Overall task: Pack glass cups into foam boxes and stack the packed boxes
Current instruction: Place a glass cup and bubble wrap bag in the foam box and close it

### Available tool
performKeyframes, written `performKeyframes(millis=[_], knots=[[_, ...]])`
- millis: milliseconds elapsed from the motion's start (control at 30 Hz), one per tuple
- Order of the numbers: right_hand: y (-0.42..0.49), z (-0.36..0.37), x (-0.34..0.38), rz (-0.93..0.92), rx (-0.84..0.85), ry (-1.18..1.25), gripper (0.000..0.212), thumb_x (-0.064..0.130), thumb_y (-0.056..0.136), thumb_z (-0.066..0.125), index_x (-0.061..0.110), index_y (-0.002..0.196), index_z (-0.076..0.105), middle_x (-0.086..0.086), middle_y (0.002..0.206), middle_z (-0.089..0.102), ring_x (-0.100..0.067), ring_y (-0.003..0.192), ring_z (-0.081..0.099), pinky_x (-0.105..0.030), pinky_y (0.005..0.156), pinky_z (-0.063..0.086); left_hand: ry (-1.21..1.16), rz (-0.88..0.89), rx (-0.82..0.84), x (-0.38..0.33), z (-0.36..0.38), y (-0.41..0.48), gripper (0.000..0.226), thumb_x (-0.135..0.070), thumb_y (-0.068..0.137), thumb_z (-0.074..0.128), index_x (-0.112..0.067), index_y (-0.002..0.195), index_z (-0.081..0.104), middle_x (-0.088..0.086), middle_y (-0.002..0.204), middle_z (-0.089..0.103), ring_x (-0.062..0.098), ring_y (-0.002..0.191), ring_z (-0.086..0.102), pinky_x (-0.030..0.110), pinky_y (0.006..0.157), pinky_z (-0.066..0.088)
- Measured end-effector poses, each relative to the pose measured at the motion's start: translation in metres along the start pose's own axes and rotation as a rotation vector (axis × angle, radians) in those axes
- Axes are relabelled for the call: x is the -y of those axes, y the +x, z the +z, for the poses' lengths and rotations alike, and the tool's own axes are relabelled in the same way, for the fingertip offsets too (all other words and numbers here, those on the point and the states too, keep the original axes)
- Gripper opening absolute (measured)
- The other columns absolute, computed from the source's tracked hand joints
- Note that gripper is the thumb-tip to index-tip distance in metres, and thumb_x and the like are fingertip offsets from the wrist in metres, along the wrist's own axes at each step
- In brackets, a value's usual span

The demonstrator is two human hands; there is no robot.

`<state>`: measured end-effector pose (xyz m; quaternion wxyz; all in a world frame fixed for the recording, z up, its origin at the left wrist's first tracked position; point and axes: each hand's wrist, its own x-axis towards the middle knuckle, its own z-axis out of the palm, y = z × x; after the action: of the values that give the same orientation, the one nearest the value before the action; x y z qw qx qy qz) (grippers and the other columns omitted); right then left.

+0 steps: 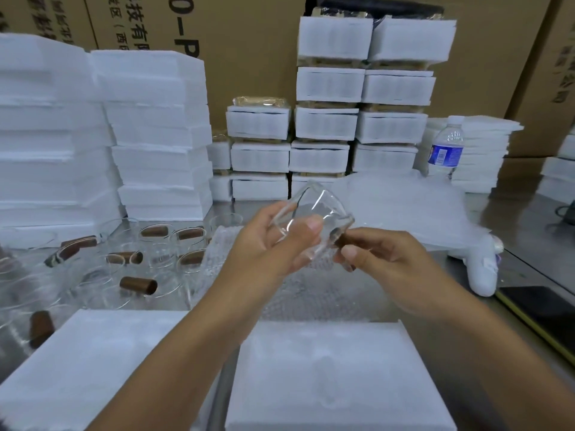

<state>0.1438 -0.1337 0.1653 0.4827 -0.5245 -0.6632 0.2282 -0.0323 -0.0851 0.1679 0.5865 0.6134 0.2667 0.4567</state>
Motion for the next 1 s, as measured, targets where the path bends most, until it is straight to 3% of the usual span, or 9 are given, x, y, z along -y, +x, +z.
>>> performKeyframes(millis=[100,233,300,367,500,600,733,867,1000], knots=[[0.003,-0.012,-0.012,0.012,-0.206,-0.021,0.021,0.016,0.090,0.059,0.036,0.088,0.066,0.006,0.079,0.070,-0.006,0.076,0.060,-0.037,0.084,0.048,0.385,-0.079,0.003,-0.001,0.009,0.004,0.074,-0.069,0.066,0.063,-0.038,0.129,0.040,-0.019,0.123,0.054,0.002,0.103,0.060,0.021,0.075,0.049],[0.005,-0.022,-0.028,0.070,-0.400,-0.014,0.023,0.019,0.093,0.057,0.040,0.085,0.061,0.020,0.082,0.067,0.003,0.083,0.062,-0.026,0.087,0.046,0.979,-0.026,0.035,0.018,0.019,0.000,0.039,-0.051,0.086,0.057,-0.030,0.120,0.054,-0.014,0.096,0.056,0.007,0.086,0.057,0.028,0.073,0.048],[0.007,-0.024,-0.035,0.108,-0.442,0.006,0.016,0.020,0.092,0.057,0.033,0.097,0.066,0.015,0.092,0.066,-0.003,0.092,0.061,-0.022,0.091,0.045,1.138,-0.002,0.052,0.026,0.022,-0.003,0.029,-0.051,0.088,0.055,-0.031,0.110,0.058,-0.013,0.077,0.052,0.009,0.079,0.055,0.029,0.068,0.043],[0.009,-0.024,-0.038,0.104,-0.456,-0.042,0.018,0.021,0.092,0.058,0.028,0.106,0.067,0.013,0.097,0.061,0.006,0.086,0.057,-0.004,0.082,0.040,1.229,-0.001,0.063,0.031,0.023,-0.004,0.030,-0.054,0.088,0.053,-0.031,0.107,0.058,-0.011,0.067,0.044,0.011,0.075,0.050,0.028,0.064,0.037],[0.009,-0.023,-0.037,0.074,-0.449,-0.080,0.018,0.023,0.091,0.059,0.040,0.095,0.063,0.002,0.094,0.056,0.001,0.080,0.054,-0.001,0.072,0.035,1.266,-0.036,0.090,0.034,0.020,-0.003,0.032,-0.058,0.087,0.053,-0.031,0.101,0.063,-0.004,0.060,0.047,0.016,0.068,0.052,0.028,0.057,0.033],[0.009,-0.023,-0.036,0.072,-0.440,-0.084,0.017,0.022,0.091,0.059,0.038,0.096,0.063,-0.002,0.096,0.059,-0.001,0.080,0.054,0.000,0.071,0.035,1.215,-0.089,0.157,0.032,0.018,-0.003,0.032,-0.057,0.086,0.056,-0.028,0.080,0.069,-0.009,0.049,0.045,0.006,0.053,0.045,0.024,0.050,0.030],[0.009,-0.024,-0.037,0.093,-0.439,-0.011,0.017,0.024,0.092,0.058,0.040,0.096,0.062,0.002,0.104,0.064,0.001,0.088,0.057,-0.006,0.077,0.038,1.084,-0.094,0.255,0.031,0.011,-0.002,0.056,-0.059,0.084,0.055,-0.018,0.047,0.044,-0.004,0.039,0.032,0.011,0.041,0.031,0.027,0.048,0.024],[0.009,-0.023,-0.038,0.118,-0.460,0.028,0.016,0.023,0.092,0.058,0.037,0.099,0.063,0.000,0.109,0.066,-0.009,0.098,0.059,-0.019,0.087,0.039,0.949,-0.103,0.343,0.028,0.006,-0.002,0.048,-0.055,0.081,0.061,-0.023,0.047,0.052,-0.009,0.046,0.039,0.006,0.044,0.032,0.019,0.045,0.025],[0.008,-0.023,-0.036,0.133,-0.456,0.041,0.016,0.023,0.092,0.058,0.035,0.102,0.063,0.003,0.107,0.065,-0.007,0.097,0.058,-0.014,0.083,0.040,0.853,-0.100,0.369,0.027,0.005,-0.003,0.035,-0.039,0.084,0.067,-0.026,0.053,0.060,-0.014,0.041,0.040,0.002,0.040,0.037,0.009,0.043,0.026]])
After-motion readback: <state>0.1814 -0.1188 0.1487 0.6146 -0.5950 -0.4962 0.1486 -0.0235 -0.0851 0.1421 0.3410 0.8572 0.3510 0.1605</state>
